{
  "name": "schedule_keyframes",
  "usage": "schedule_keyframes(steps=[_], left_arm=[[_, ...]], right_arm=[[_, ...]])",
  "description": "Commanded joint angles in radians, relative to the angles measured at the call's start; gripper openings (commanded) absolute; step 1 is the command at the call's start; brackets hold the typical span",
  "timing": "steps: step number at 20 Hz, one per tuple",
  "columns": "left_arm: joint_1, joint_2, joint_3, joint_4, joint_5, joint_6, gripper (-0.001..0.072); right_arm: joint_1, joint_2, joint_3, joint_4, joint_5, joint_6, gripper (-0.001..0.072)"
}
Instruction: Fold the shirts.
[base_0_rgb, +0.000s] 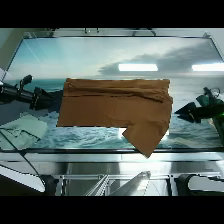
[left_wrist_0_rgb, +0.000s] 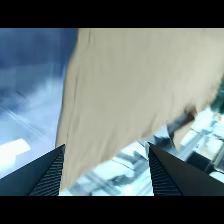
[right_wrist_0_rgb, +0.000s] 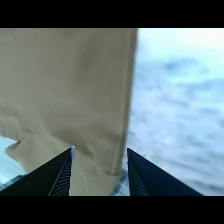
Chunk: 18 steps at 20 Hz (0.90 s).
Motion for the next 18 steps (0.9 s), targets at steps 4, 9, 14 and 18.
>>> schedule_keyframes(steps=[4, 9, 14, 18], left_arm=[[0.032, 0.121, -0.283, 0.051, 0.079, 0.035, 0.0546], [0.009, 0.12, -0.341, 0.052, 0.177, 0.034, 0.0546], [-0.055, 0.119, -0.352, 0.08, 0.289, 0.034, 0.0546], [-0.117, 0.119, -0.352, 0.076, 0.34, 0.036, 0.0439]], right_arm=[[0.111, -0.01, -0.172, 0.064, -0.173, 0.0, 0.036], [0.2, -0.022, -0.17, 0.131, -0.195, -0.02, 0.0332], [0.16, -0.021, -0.171, 0.098, -0.097, -0.026, 0.0285], [0.153, -0.021, -0.171, 0.099, -0.095, -0.027, 0.0285]])
